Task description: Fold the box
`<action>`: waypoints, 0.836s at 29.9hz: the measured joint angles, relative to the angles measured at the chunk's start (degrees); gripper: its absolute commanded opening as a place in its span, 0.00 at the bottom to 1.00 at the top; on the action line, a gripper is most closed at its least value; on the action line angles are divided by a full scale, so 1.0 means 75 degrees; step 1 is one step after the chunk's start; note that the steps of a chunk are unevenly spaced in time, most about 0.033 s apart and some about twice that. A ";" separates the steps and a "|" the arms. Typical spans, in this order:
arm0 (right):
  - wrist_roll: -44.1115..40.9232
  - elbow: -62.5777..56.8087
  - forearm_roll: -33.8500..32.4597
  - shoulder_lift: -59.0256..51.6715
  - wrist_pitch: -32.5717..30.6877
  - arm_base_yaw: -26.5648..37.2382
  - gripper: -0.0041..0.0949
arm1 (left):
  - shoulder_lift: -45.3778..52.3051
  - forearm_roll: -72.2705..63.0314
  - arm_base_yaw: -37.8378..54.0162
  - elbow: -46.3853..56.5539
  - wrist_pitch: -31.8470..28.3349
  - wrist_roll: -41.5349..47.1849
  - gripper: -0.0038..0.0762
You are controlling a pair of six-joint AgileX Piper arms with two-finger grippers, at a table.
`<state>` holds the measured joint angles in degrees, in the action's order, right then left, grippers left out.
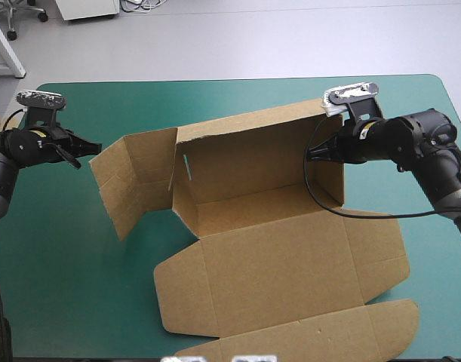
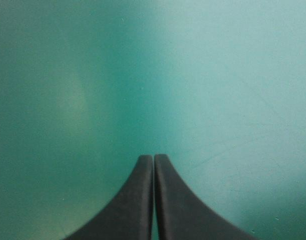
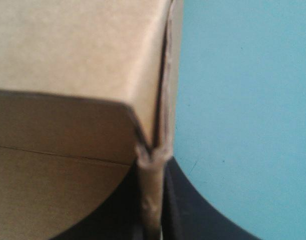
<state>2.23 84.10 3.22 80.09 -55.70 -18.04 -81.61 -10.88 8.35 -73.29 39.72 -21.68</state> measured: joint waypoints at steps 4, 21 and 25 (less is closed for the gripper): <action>0.0000 0.0767 -0.0027 0.0391 -0.0458 0.0000 0.04 | 0.0000 -0.0007 0.0000 0.0000 0.0047 0.0000 0.05; -0.0043 0.2571 -0.0032 0.2388 -0.2087 0.0000 0.04 | 0.0000 0.0028 0.0000 0.0000 0.0092 -0.0007 0.05; -0.0022 0.2571 0.0146 0.2782 -0.2087 0.0076 0.04 | 0.0000 0.0037 0.0000 0.0000 0.0092 -0.0007 0.05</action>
<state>2.07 103.38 4.31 100.96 -71.36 -17.48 -81.61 -10.60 8.35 -73.29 40.41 -21.73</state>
